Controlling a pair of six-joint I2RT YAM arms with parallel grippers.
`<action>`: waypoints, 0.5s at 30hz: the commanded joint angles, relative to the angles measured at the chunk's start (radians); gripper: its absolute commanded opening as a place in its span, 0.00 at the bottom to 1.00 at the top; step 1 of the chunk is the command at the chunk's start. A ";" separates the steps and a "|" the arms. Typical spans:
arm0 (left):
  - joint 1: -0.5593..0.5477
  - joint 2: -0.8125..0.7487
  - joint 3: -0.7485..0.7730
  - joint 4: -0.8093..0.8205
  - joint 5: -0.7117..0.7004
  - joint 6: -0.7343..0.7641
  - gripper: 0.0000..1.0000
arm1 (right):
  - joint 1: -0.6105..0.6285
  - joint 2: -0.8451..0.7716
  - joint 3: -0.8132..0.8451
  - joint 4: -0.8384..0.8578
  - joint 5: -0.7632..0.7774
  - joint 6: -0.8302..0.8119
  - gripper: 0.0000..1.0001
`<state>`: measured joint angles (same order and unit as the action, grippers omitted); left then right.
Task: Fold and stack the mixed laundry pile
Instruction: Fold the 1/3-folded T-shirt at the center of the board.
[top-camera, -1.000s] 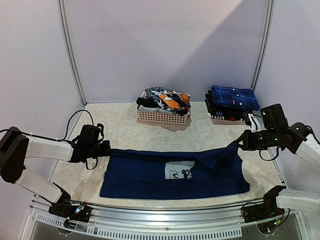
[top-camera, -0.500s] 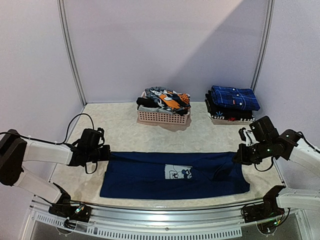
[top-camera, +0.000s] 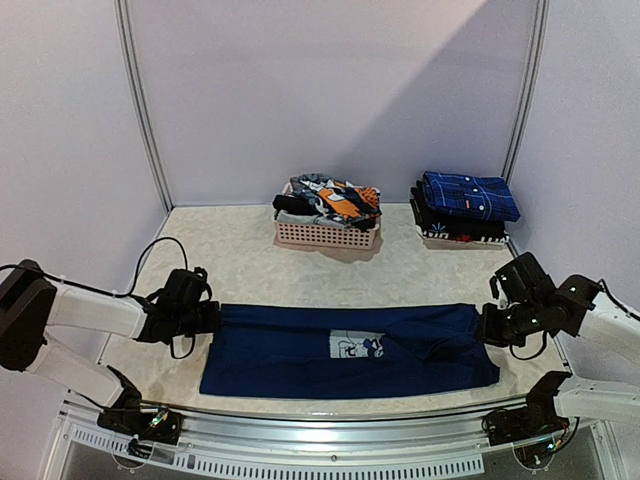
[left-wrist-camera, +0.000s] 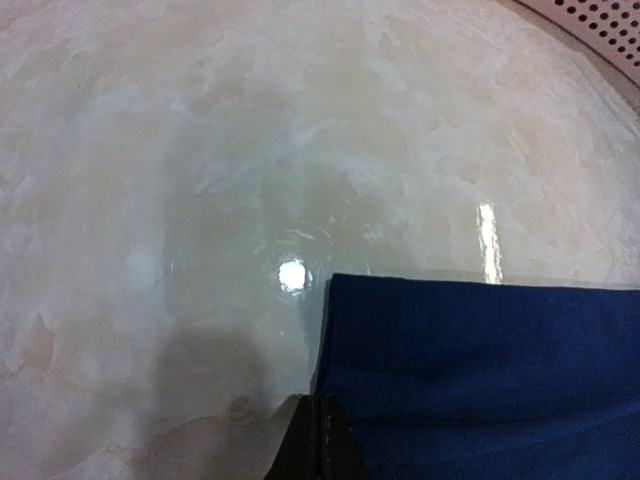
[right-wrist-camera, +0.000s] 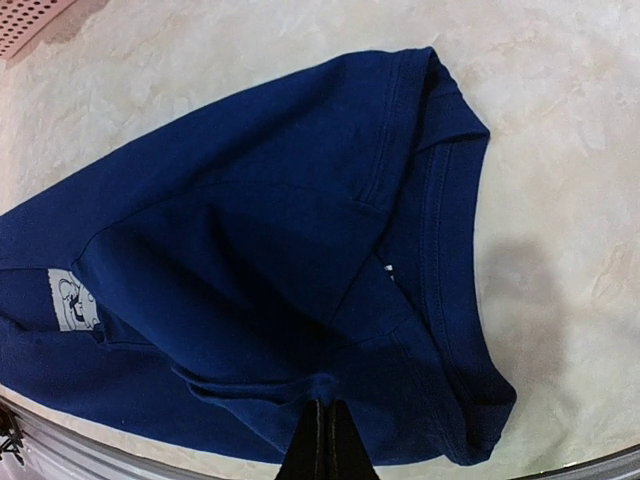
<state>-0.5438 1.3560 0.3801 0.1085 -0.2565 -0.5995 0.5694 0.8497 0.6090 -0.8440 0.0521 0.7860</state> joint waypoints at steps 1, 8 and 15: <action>-0.027 -0.057 -0.041 0.010 -0.071 -0.047 0.00 | 0.014 -0.037 -0.011 -0.027 0.054 0.051 0.00; -0.059 -0.138 -0.077 0.015 -0.137 -0.076 0.21 | 0.024 -0.044 -0.056 0.010 0.044 0.077 0.23; -0.080 -0.240 -0.056 0.000 -0.186 -0.009 0.37 | 0.024 -0.053 -0.091 0.084 0.039 0.089 0.41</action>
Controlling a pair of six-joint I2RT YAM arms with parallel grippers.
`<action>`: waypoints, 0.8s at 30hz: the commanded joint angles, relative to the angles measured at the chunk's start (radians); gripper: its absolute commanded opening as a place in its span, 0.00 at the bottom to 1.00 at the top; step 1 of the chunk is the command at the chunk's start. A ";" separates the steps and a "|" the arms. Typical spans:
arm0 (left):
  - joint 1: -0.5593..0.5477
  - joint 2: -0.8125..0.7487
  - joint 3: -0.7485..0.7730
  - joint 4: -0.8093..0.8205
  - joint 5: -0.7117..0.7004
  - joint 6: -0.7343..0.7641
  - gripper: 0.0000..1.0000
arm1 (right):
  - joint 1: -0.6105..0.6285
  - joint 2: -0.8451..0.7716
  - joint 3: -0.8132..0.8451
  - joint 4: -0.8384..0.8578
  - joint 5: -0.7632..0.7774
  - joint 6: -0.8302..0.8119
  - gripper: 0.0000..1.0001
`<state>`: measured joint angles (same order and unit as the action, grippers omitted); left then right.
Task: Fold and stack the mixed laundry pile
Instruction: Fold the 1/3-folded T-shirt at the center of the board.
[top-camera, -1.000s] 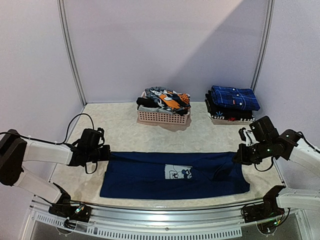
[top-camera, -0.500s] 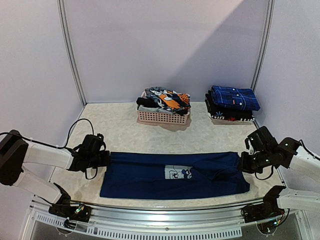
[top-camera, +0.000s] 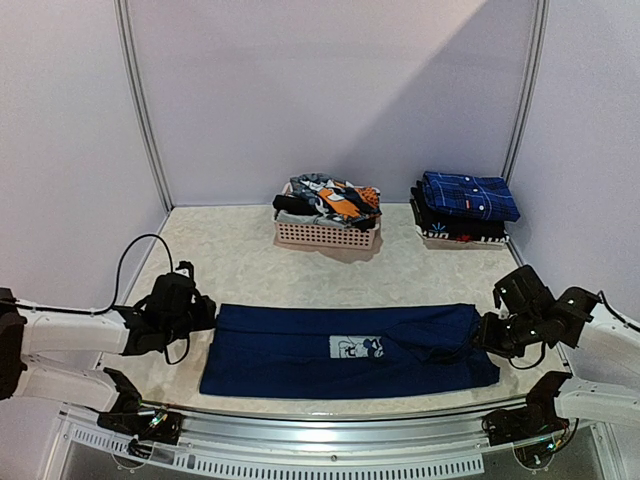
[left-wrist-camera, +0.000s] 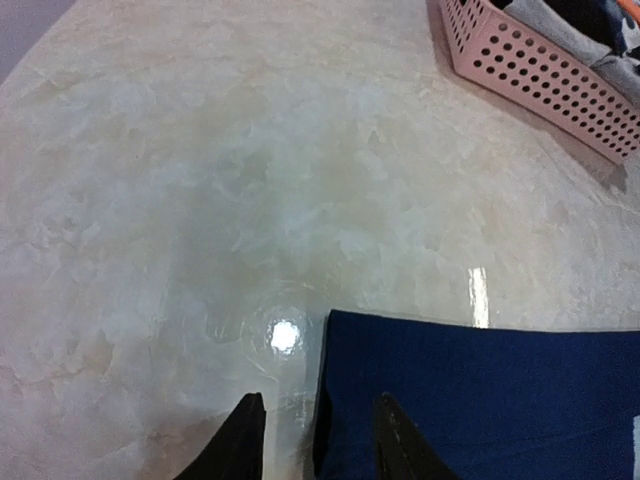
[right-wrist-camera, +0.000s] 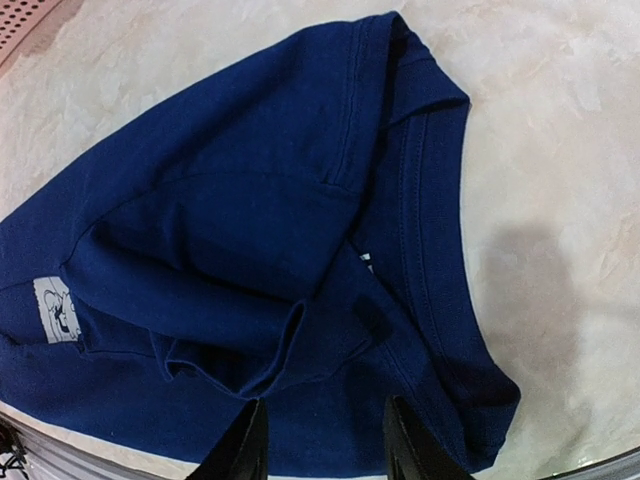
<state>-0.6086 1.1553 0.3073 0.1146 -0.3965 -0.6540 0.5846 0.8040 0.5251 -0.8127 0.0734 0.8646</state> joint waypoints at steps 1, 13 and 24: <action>-0.016 -0.040 0.030 -0.010 -0.043 0.062 0.37 | 0.008 -0.003 -0.001 0.058 0.029 0.004 0.41; -0.024 0.150 0.212 0.066 0.121 0.227 0.32 | 0.037 0.155 0.080 0.292 0.048 -0.053 0.40; -0.137 0.478 0.442 0.054 0.297 0.328 0.27 | 0.067 0.358 0.072 0.369 0.008 -0.040 0.36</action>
<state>-0.6685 1.5852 0.6907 0.1669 -0.1833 -0.3950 0.6357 1.1481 0.5919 -0.4629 0.0780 0.8257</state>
